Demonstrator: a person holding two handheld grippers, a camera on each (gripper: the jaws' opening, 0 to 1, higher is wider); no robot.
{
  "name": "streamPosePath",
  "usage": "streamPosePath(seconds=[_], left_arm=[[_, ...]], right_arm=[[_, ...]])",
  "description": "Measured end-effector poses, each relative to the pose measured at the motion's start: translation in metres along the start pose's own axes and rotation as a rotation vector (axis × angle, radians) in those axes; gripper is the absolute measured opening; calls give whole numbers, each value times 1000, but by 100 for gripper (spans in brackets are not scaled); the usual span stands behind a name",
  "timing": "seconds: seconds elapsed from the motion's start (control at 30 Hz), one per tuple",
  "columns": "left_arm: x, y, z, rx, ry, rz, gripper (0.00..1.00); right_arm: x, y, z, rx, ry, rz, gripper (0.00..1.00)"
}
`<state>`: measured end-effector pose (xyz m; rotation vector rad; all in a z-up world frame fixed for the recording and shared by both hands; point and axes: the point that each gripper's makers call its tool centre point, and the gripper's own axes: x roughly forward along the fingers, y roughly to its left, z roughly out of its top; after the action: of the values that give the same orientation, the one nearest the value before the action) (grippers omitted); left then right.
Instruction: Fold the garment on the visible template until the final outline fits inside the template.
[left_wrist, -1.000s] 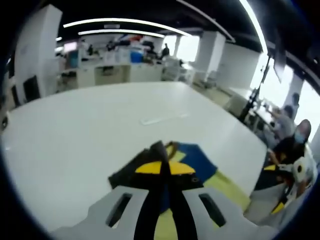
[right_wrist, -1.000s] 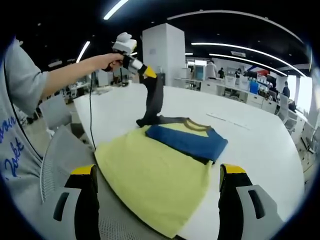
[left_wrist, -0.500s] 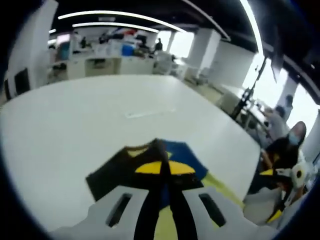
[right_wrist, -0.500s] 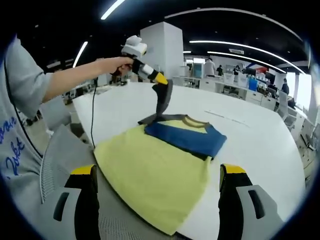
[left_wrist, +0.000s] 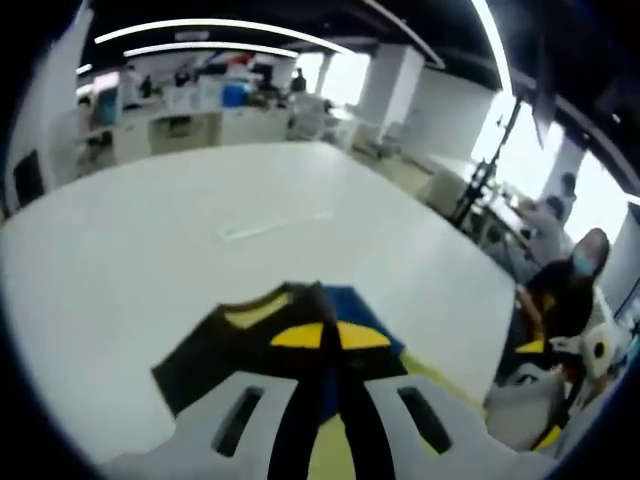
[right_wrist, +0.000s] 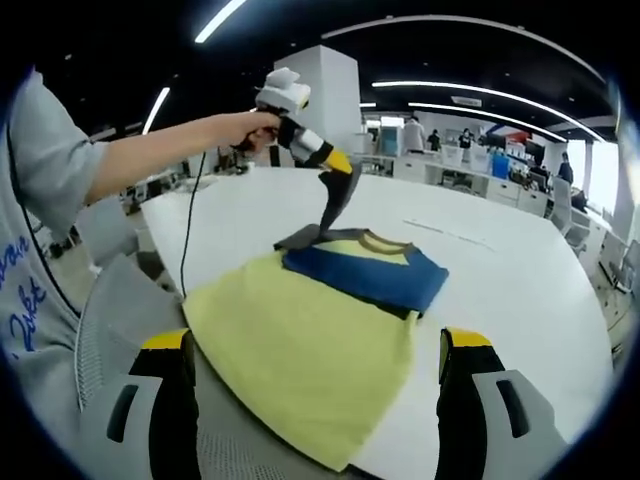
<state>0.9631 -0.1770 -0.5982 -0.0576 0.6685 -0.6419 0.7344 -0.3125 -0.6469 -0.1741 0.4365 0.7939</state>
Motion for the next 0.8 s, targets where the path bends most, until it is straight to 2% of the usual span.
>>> streamPosePath(seconds=[0.57,0.8], left_arm=[[33,-25,1,-14,12,-39,0],[53,-34,-1,-16,21,-44,0]], right_arm=[[0,-3,-5,9,14,-2,100],[1,-5,-7,17,18,0,100]])
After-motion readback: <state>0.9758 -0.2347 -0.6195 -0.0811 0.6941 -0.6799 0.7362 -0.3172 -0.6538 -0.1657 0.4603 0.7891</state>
